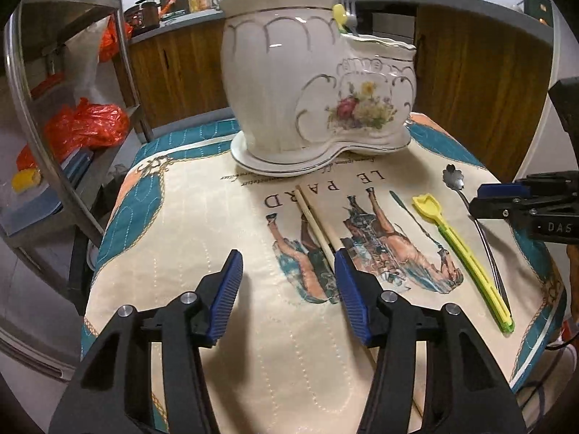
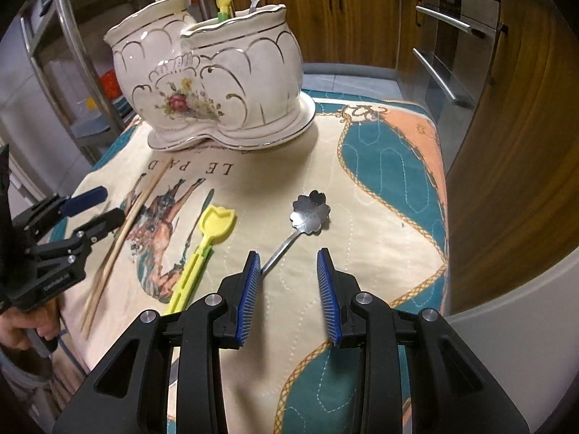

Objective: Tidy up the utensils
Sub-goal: 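Move both open tools back over the chopstick and silver spoon, then grasp a chopstick with left tool while right tool grasps the silver flower spoon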

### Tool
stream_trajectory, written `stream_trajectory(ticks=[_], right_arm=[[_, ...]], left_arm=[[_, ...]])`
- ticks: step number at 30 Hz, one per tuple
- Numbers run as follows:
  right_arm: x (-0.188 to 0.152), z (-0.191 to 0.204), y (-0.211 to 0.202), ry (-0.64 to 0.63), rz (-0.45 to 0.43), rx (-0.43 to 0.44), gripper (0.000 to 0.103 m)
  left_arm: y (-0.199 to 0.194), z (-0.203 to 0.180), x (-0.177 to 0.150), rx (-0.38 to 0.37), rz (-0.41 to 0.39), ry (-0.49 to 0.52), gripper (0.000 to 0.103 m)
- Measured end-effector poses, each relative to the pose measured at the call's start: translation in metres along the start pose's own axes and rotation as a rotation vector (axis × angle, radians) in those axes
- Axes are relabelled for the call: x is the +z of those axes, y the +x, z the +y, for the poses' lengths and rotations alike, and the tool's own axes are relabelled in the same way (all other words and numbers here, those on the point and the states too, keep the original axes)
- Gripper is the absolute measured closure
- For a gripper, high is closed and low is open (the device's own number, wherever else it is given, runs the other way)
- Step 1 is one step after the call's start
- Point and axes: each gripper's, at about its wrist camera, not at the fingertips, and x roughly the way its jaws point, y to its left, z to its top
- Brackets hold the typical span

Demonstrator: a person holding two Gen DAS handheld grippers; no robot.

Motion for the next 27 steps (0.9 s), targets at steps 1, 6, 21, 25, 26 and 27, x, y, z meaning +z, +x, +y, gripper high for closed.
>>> stream_trajectory(ticks=[1, 6, 21, 25, 26, 27], right_arm=[[0.001, 0.001, 0.000, 0.000, -0.001, -0.002, 0.069], [0.002, 0.007, 0.004, -0.025, 0.010, -0.011, 0.069], [0.005, 0.000, 0.002, -0.150, 0.106, -0.034, 0.084], [0.007, 0.010, 0.002, -0.255, 0.154, -0.054, 0.086], [0.007, 0.014, 0.003, -0.290, 0.167, -0.065, 0.087], [0.007, 0.017, 0.002, -0.314, 0.179, -0.071, 0.088]], left_arm=[[0.000, -0.001, 0.001, -0.006, 0.005, 0.004, 0.050], [0.004, -0.004, 0.003, 0.017, 0.032, 0.015, 0.051], [0.011, 0.020, 0.017, -0.031, 0.184, 0.027, 0.084], [0.014, 0.022, 0.020, -0.059, 0.248, 0.057, 0.084], [0.015, 0.024, 0.021, -0.066, 0.263, 0.064, 0.084], [0.016, 0.024, 0.022, -0.070, 0.274, 0.067, 0.084]])
